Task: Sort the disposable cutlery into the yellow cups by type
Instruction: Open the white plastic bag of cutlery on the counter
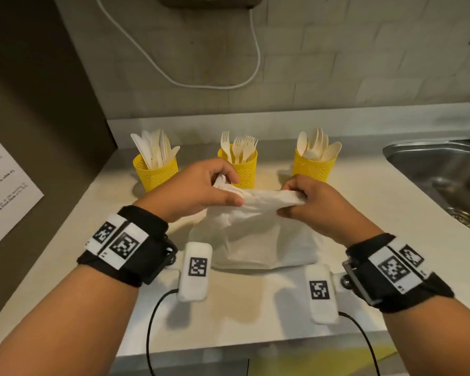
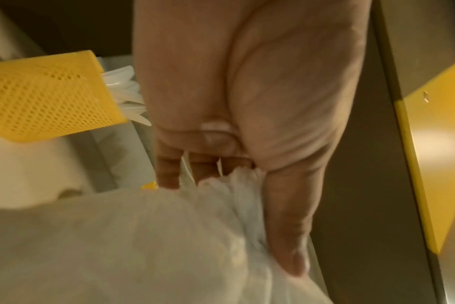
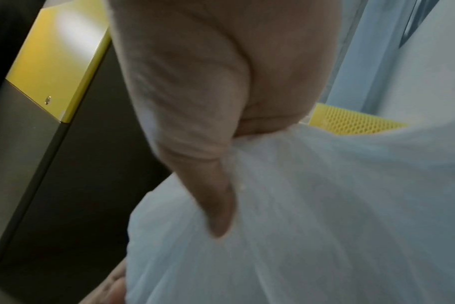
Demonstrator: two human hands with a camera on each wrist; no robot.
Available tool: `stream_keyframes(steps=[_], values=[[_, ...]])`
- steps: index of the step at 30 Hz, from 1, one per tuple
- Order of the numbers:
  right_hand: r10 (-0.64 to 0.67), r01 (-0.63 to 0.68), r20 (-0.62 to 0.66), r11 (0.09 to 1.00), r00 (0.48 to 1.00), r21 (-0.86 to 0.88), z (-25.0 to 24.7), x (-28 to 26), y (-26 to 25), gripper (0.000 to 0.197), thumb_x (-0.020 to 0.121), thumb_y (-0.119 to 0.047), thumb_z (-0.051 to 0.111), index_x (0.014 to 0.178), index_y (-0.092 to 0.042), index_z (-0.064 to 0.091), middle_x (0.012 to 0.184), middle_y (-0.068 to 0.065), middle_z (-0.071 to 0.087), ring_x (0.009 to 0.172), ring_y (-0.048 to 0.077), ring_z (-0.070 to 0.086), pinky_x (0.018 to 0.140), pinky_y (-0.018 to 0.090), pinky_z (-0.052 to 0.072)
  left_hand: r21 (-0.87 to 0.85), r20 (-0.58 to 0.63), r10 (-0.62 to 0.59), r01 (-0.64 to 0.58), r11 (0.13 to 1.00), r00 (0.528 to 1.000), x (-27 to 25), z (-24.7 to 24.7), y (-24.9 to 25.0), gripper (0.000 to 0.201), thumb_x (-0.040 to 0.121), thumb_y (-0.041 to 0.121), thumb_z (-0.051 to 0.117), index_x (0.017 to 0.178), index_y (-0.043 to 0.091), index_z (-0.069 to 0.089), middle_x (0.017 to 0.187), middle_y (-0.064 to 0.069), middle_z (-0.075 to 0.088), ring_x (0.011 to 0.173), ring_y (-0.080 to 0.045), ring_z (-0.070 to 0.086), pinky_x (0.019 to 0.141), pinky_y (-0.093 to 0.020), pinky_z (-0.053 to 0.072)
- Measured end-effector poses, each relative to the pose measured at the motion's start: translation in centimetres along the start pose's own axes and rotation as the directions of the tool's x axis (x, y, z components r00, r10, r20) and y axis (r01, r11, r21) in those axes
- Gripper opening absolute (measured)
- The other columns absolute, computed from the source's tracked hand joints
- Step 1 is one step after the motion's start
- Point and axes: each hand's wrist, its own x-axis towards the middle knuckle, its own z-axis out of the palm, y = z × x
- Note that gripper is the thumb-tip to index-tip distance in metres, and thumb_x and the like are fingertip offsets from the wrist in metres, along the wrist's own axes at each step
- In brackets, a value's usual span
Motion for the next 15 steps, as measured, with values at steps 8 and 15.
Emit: stream_keyframes(steps=[8,15], values=[[-0.100,0.108,-0.057,0.982,0.993,0.152,0.6,0.0,-2.7,0.005,0.085,-0.025,0.066,0.090,-0.027,0.066,0.087,-0.005,0.067,0.080,0.011,0.061,0.074,0.029,0.047,-0.273,-0.117,0.129,-0.157,0.949,0.985,0.1,2.4,1.6,0.036,0.070,0.004,0.074,0.090,0.029,0.057,0.084,0.004,0.053,0.077,-0.010,0.051,0.073,-0.025,0.046],[0.064,0.008,-0.156,0.908,0.986,0.418,-1.9,-0.2,-0.8,0.021,0.082,0.001,0.062,0.080,-0.020,0.058,0.084,0.002,0.061,0.081,0.018,0.054,0.079,0.034,0.041,0.092,-0.448,0.117,-0.085,0.992,0.886,-0.5,-0.7,0.8,0.028,0.078,0.018,0.072,0.082,0.039,0.054,0.084,0.008,0.046,0.069,0.004,0.046,0.064,-0.008,0.041]])
